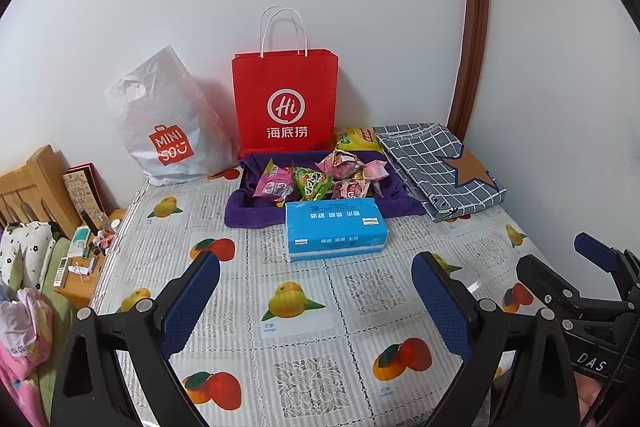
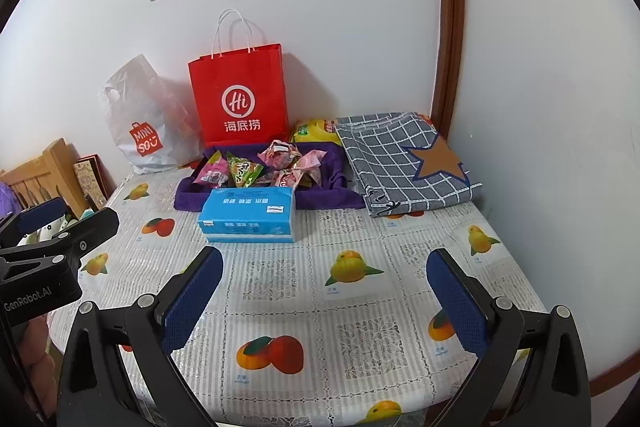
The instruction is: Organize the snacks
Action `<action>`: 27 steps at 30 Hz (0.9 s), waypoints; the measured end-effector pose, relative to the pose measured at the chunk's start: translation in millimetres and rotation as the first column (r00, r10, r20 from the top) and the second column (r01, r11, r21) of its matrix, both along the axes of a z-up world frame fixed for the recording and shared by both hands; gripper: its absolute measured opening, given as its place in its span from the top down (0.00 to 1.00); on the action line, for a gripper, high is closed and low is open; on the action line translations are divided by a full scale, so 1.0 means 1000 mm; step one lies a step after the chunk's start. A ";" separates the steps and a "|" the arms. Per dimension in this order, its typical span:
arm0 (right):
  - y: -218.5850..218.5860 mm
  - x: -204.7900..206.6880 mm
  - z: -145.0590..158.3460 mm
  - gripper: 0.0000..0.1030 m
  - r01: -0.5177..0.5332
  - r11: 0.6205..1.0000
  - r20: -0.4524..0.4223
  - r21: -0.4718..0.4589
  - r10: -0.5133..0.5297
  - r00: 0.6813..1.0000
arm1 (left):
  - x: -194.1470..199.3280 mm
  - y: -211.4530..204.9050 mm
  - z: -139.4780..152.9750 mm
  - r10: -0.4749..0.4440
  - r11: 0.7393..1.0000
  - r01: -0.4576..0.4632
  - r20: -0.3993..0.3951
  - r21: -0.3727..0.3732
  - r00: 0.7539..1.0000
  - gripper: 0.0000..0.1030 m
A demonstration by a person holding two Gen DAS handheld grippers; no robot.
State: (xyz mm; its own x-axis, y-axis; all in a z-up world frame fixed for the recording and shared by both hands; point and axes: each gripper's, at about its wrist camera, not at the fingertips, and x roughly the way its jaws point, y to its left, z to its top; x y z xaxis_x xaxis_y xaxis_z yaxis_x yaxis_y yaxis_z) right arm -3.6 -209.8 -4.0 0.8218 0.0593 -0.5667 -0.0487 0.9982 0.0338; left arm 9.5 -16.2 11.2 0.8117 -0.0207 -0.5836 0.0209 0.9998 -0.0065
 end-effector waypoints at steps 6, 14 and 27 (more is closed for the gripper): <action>0.001 -0.001 0.000 0.02 0.000 1.000 0.001 0.001 0.000 1.000 | 0.000 0.000 0.000 0.000 1.000 0.000 0.000 -0.001 1.000 0.06; 0.002 -0.003 0.000 0.02 -0.001 1.000 0.006 0.002 0.001 1.000 | 0.000 0.001 0.000 0.000 1.000 0.000 -0.001 -0.001 1.000 0.06; 0.002 -0.004 0.001 0.02 -0.002 1.000 0.007 0.002 0.002 1.000 | -0.001 0.001 0.001 0.002 1.000 -0.002 -0.001 -0.002 1.000 0.06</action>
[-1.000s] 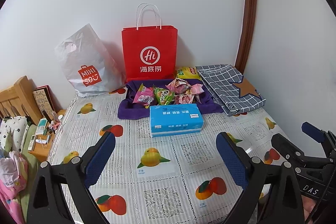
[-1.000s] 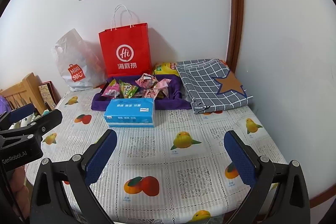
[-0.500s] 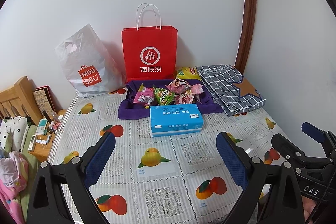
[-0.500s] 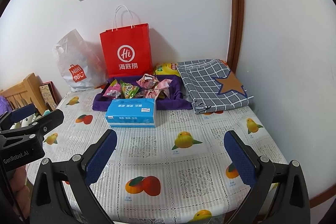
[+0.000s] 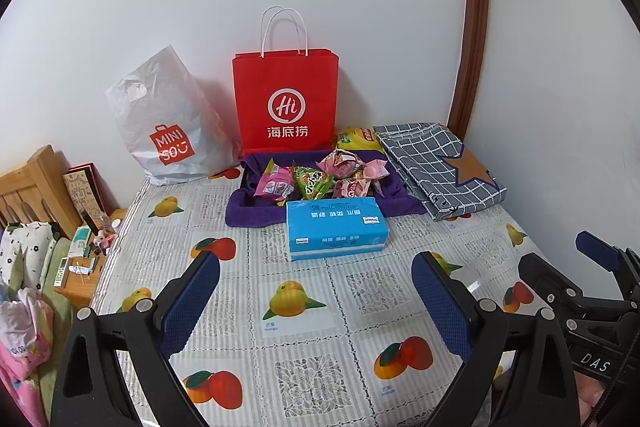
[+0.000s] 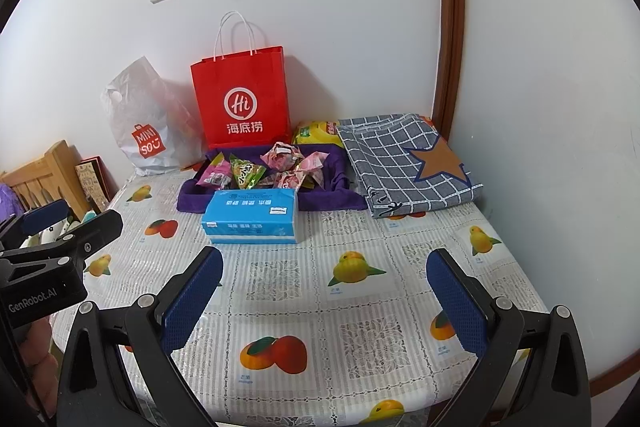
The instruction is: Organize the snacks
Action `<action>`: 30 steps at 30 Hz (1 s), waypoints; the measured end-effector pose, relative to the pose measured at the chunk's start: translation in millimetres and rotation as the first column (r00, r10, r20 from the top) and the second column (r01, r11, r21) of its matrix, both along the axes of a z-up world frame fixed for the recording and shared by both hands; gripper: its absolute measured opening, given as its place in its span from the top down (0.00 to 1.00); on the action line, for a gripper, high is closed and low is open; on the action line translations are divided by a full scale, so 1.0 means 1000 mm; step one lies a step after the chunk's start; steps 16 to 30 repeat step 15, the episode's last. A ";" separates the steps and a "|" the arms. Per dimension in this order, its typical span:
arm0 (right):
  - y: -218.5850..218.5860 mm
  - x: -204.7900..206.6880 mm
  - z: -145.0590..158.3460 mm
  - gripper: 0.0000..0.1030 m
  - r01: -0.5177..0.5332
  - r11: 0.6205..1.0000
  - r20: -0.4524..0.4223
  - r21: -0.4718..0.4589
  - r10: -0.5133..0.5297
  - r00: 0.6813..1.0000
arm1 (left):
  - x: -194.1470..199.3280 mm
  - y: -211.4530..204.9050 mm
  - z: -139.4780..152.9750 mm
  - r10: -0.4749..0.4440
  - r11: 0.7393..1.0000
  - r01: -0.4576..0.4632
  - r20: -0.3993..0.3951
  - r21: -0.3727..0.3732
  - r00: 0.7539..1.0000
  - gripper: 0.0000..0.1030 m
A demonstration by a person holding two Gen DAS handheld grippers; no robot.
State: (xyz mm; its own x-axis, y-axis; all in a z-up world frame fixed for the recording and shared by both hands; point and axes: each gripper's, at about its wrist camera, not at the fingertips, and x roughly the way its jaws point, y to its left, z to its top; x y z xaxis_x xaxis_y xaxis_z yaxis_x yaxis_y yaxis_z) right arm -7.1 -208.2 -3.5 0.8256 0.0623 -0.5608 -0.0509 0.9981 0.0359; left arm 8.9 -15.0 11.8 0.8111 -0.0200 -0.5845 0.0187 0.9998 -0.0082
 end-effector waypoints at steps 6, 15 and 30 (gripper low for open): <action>0.001 -0.001 0.001 0.02 -0.003 1.000 0.005 0.002 0.003 1.000 | 0.000 0.000 0.000 0.002 1.000 -0.002 0.001 0.001 1.000 0.06; 0.002 -0.003 0.004 0.02 -0.011 1.000 0.019 0.006 0.011 1.000 | 0.000 0.002 -0.001 -0.001 1.000 0.001 0.007 0.001 1.000 0.06; 0.002 -0.003 0.004 0.02 -0.011 1.000 0.019 0.006 0.011 1.000 | 0.000 0.002 -0.001 -0.001 1.000 0.001 0.007 0.001 1.000 0.06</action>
